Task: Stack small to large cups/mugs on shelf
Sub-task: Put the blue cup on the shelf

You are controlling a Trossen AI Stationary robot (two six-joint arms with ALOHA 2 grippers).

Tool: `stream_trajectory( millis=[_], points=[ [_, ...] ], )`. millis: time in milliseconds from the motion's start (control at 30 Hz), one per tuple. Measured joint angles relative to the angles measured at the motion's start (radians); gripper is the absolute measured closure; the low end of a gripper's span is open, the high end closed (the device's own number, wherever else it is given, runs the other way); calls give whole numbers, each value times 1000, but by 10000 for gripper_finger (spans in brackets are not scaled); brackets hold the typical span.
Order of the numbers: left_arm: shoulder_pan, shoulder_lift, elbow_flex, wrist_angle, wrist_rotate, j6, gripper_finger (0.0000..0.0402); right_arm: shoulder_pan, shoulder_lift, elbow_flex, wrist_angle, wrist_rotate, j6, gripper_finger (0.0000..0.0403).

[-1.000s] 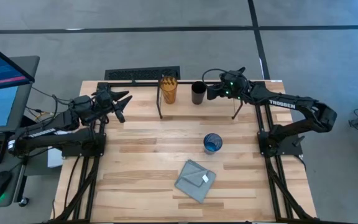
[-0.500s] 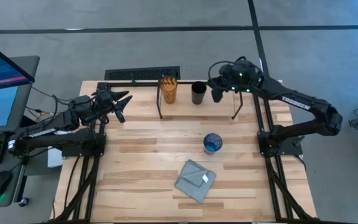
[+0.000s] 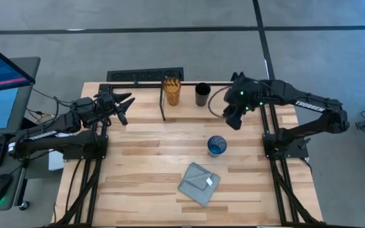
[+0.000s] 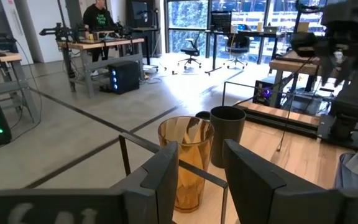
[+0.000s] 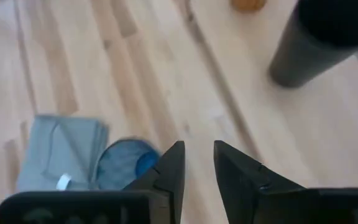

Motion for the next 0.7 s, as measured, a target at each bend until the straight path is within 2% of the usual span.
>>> stream_trajectory(
  millis=[200, 300, 367, 567, 700],
  points=[
    [0, 0, 0, -17, 0, 0, 283, 75, 0, -48, -3, 6, 120, 296],
    [0, 0, 0, -47, 3, 0, 283, 97, 0, -80, -3, 60, 146, 296],
    [0, 0, 0, -63, 3, -8, 283, 106, 0, -108, -4, 89, 148, 296],
    [0, 0, 0, -95, 6, -34, 283, 115, 1, -181, 18, 84, 148, 296],
    [0, 0, 0, -108, 6, -35, 283, 139, 1, -205, 30, 84, 71, 296]
  ],
)
